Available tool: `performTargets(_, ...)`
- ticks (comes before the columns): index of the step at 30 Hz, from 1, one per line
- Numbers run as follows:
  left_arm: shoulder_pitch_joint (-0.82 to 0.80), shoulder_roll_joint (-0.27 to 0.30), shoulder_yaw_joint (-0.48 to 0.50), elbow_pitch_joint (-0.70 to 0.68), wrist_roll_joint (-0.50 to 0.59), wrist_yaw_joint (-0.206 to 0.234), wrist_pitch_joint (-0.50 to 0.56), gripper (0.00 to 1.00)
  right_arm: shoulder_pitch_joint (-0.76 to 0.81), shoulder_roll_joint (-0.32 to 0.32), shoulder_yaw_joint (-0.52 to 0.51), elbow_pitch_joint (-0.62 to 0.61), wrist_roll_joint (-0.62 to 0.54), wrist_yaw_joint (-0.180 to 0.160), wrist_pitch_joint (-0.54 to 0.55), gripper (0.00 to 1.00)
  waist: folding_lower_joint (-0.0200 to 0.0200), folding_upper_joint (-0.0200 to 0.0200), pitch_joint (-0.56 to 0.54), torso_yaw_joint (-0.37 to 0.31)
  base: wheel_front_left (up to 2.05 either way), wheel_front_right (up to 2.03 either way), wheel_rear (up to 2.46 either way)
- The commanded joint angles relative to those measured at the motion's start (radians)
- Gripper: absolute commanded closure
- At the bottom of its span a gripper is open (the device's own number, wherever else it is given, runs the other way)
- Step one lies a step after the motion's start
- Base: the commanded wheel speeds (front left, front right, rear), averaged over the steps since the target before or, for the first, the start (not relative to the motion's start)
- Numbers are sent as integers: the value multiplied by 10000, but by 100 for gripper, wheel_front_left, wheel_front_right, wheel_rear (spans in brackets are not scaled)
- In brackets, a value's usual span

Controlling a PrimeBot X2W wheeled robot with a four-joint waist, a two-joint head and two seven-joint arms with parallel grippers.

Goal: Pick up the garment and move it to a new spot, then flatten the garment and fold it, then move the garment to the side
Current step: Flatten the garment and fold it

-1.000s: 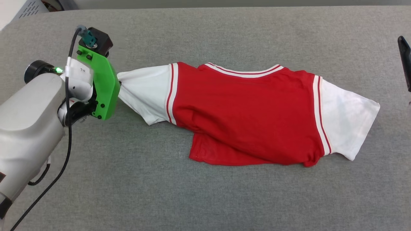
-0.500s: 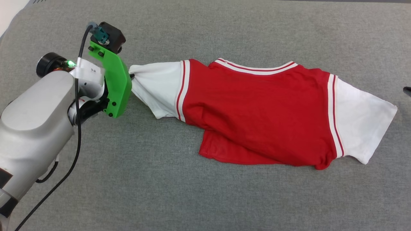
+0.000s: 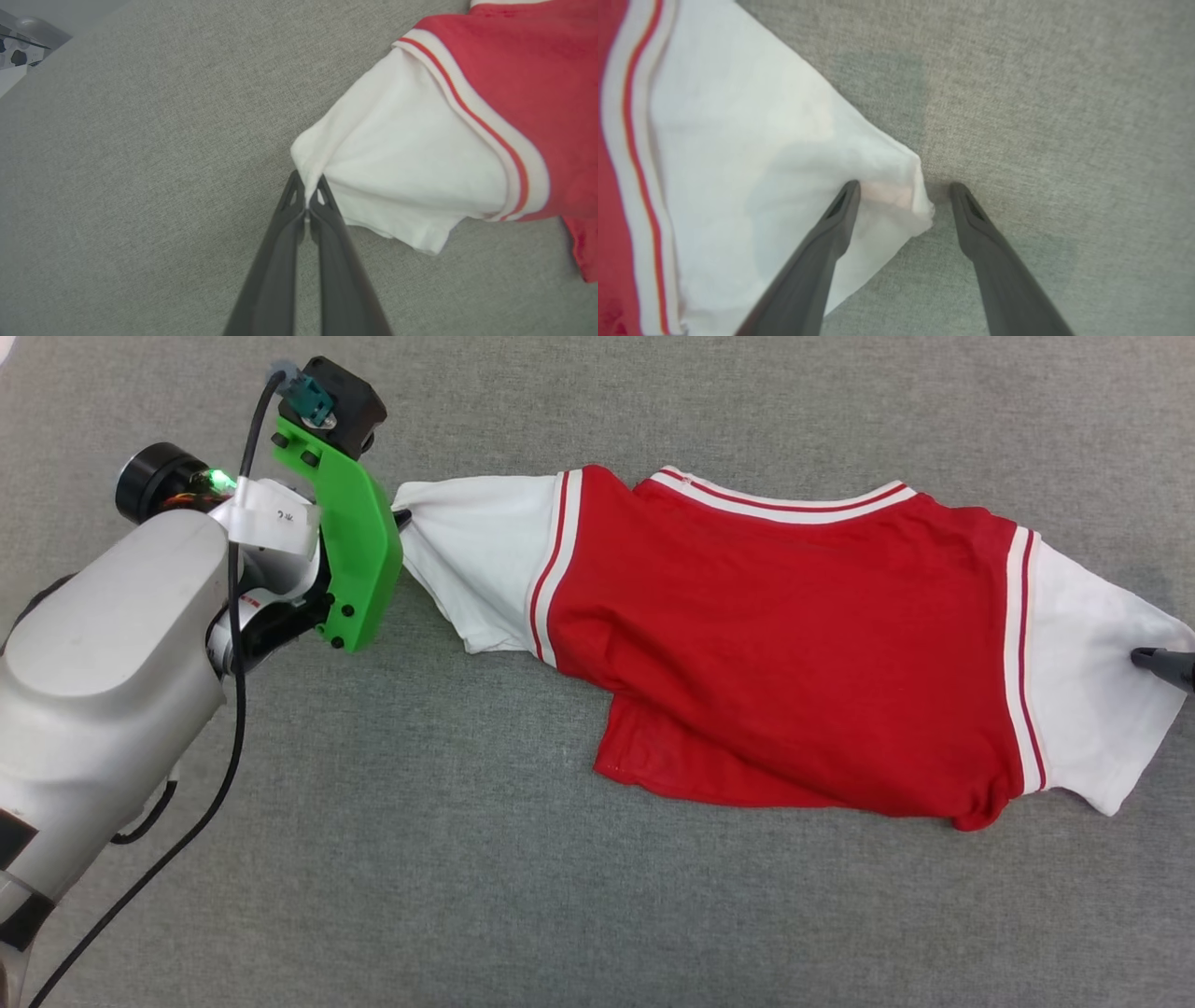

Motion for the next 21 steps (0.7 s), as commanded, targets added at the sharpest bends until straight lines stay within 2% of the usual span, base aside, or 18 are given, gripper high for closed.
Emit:
performTargets(1, -175, -64, 3, -17, 80, 61, -67, 100, 377, 241, 355, 213, 63, -4, -11, 0, 0, 54, 104, 65, 0, 0, 0)
performTargets(5, -181, -88, -22, 81, 57, 45, -93, 100, 693, 407, 1045, 522, 390, -4, -502, 0, 0, 54, 92, 3, 0, 0, 0)
performTargets(6, -171, -90, -25, 111, 45, 41, -99, 100, 660, 380, 1130, 535, 414, -4, -599, 80, 0, 54, 63, -12, 0, 0, 0)
performTargets(7, -148, -90, -31, 159, 29, 36, -111, 100, 566, 327, 1210, 529, 384, -4, -832, 100, 0, 54, 11, -42, 0, 0, 0)
performTargets(13, 43, -165, -78, 432, -44, -21, -353, 100, 75, 136, 1497, 440, 436, -4, -2060, 100, 0, 54, -560, -166, 0, 0, 0)
performTargets(21, 151, -53, -10, 332, 73, -92, -1149, 100, -234, -464, 1784, -149, 364, -4, -4051, 100, 0, 54, -1606, -200, 0, 0, 0)
